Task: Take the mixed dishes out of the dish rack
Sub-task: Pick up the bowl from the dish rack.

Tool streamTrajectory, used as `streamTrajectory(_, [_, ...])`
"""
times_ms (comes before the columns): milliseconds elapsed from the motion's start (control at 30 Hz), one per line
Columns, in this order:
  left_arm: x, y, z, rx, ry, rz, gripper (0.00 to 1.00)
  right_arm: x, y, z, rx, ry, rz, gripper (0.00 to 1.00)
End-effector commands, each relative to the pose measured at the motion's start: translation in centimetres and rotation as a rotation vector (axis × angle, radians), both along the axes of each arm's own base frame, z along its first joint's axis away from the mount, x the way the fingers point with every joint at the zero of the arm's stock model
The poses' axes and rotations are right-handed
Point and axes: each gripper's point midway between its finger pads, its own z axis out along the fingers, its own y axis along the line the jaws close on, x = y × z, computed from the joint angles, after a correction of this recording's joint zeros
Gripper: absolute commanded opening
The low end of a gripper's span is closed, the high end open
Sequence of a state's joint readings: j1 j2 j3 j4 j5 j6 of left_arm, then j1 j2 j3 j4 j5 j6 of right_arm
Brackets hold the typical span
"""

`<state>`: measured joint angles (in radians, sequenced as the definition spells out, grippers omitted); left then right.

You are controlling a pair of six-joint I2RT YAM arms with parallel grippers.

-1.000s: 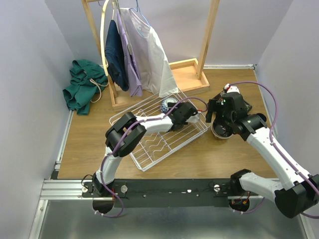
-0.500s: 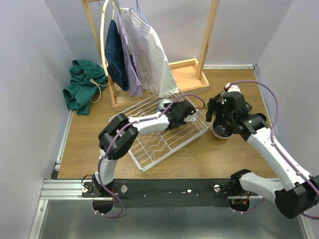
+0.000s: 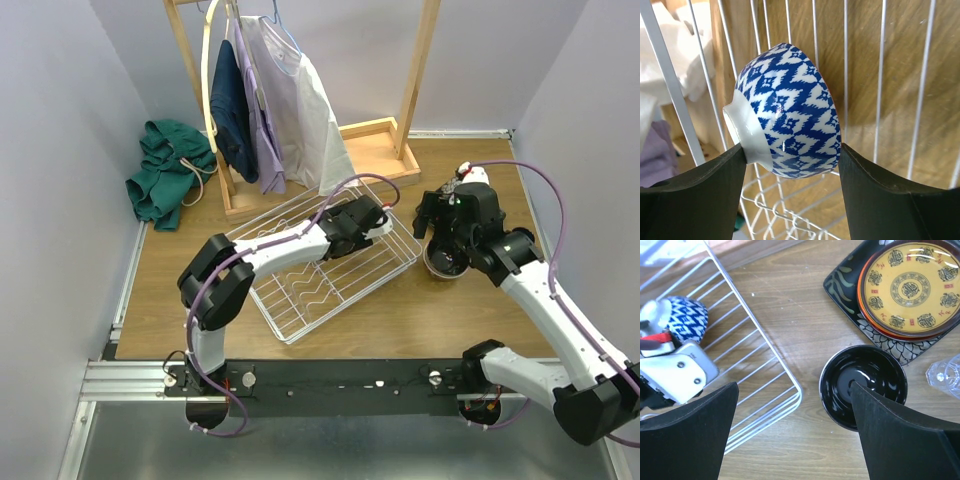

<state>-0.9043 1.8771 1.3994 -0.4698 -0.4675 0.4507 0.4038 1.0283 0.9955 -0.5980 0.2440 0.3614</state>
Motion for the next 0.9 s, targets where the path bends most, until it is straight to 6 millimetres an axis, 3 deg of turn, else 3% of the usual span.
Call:
streamTrajectory(0, [-1.0,-0.4,3.3,-0.194,0.032,0.105,0.55,0.2,0.7,1.8,0.079,-0.067,0.011,1.0])
streamTrajectory(400, [-1.7,-0.3,6.6,-0.58,0.138,0.334,0.57,0.0,3.4,2.0,0.208,-0.081,0.096,1.0])
streamTrajectory(867, [-2.8,1.0,11.5,-1.077,0.264,0.492,0.57,0.2,7.7,0.5,0.374,-0.043,0.238,1.0])
